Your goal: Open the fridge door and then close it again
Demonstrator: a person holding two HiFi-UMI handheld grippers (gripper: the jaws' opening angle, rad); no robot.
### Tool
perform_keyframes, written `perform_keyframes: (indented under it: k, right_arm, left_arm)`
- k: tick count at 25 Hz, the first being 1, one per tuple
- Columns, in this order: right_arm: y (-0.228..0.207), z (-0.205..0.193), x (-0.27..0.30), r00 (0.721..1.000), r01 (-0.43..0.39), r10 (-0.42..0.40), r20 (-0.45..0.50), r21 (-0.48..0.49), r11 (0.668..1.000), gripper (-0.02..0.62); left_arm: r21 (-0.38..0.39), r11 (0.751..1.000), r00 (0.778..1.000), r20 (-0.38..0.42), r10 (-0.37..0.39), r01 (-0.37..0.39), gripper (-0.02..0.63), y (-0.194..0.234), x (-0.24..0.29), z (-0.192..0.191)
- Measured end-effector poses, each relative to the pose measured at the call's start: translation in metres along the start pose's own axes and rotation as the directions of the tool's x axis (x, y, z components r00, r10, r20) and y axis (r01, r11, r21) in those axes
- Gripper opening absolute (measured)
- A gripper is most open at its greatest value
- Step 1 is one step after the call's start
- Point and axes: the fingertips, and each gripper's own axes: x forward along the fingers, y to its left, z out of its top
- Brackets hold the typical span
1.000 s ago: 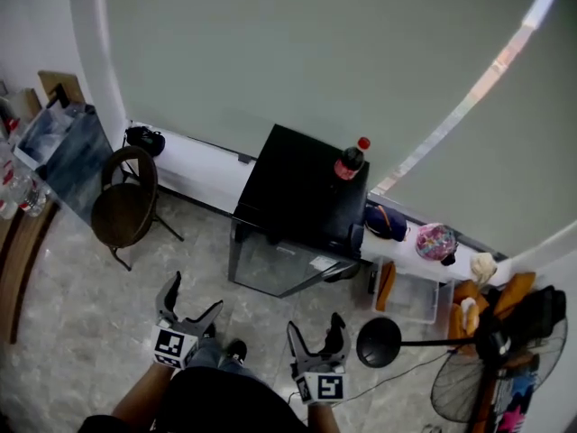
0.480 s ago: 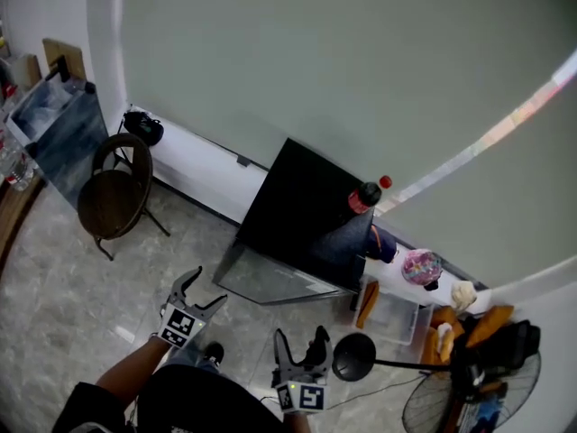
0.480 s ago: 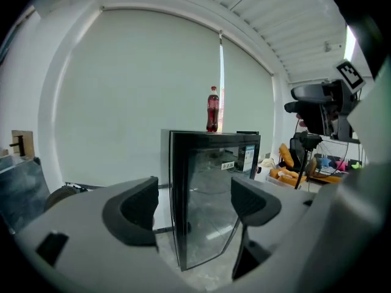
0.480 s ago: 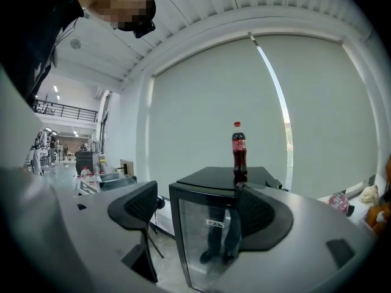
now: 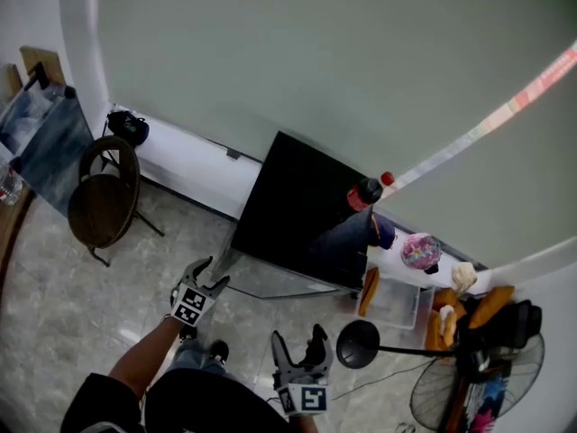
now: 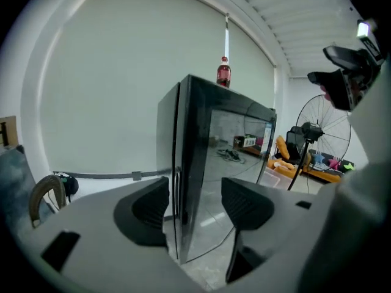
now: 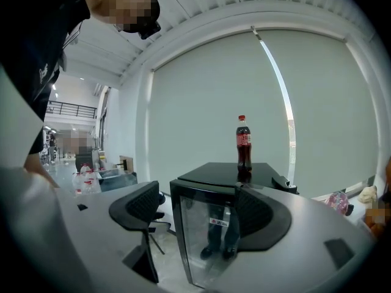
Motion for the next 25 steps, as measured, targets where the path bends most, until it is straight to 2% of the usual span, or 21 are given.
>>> perform_keyframes:
  k: [3, 9, 17, 25]
  right_arm:
    - [-0.005, -0.006, 0.002, 0.998, 0.017, -0.016, -0.055, 0.019, 1.0, 0.391]
    - [-0.007, -0.015, 0.004, 0.998, 0.028, -0.027, -0.059, 0.022, 0.999, 0.39]
    - [-0.008, -0.019, 0.008, 0.996, 0.049, -0.046, -0.071, 0.035, 0.998, 0.387]
    - [-0.011, -0.024, 0.006, 0.995, 0.053, -0.051, -0.091, 0.014, 0.999, 0.377]
  left_arm:
    - [0.0, 1.0, 0.998, -0.057, -0.015, 0.015, 0.259, 0.007, 0.023, -0.012]
    - [0.023, 0.998, 0.991, -0.125, -0.054, 0.057, 0.222, 0.011, 0.052, -0.024]
    - [0.007, 0.996, 0.986, -0.146, -0.085, 0.087, 0.141, 0.014, 0.058, -0.027]
    - [0.062, 0.986, 0.972, -0.186, -0.141, 0.155, 0.104, 0.013, 0.058, -0.029]
